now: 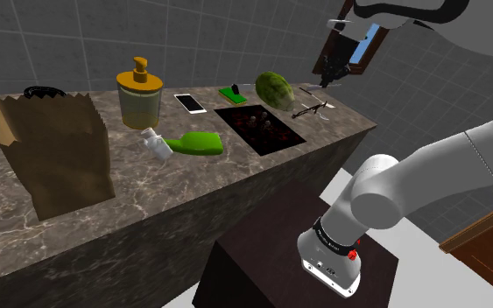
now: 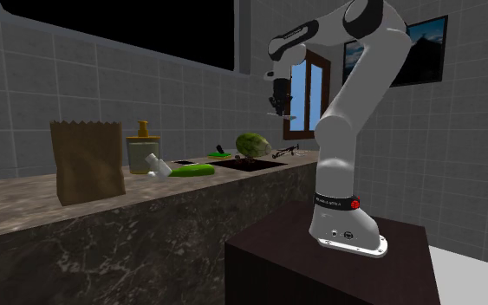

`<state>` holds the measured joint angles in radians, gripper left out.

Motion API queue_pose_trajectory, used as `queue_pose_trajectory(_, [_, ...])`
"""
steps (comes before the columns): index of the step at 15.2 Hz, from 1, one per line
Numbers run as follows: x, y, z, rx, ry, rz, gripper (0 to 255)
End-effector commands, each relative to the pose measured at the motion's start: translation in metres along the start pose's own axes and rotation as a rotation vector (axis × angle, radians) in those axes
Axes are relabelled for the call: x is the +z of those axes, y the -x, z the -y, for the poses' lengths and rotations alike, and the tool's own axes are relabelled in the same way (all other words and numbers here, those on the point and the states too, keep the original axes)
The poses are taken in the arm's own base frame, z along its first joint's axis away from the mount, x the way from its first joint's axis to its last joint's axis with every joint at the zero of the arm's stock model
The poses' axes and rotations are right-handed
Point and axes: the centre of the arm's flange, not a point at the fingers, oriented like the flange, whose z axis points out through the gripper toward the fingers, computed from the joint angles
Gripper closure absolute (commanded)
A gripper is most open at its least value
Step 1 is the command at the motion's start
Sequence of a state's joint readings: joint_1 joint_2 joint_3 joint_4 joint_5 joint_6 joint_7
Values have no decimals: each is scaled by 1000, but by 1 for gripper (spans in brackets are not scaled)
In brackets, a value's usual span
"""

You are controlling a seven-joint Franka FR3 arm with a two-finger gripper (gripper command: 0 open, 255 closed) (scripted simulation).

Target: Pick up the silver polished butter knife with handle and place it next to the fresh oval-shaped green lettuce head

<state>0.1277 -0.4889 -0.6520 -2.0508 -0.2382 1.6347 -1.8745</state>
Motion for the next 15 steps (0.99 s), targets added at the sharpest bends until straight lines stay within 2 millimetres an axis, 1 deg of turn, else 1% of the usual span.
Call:
queue_pose_trajectory(1, [0,29,0,-2,0,1,255])
queue_pose_trajectory(10, [-7,147,-4,-2,0,1,255])
queue_pose_trajectory(11, [-8,165,-4,-2,0,1,255])
queue_pose_trajectory(15, [14,166,-4,-2,0,1,255])
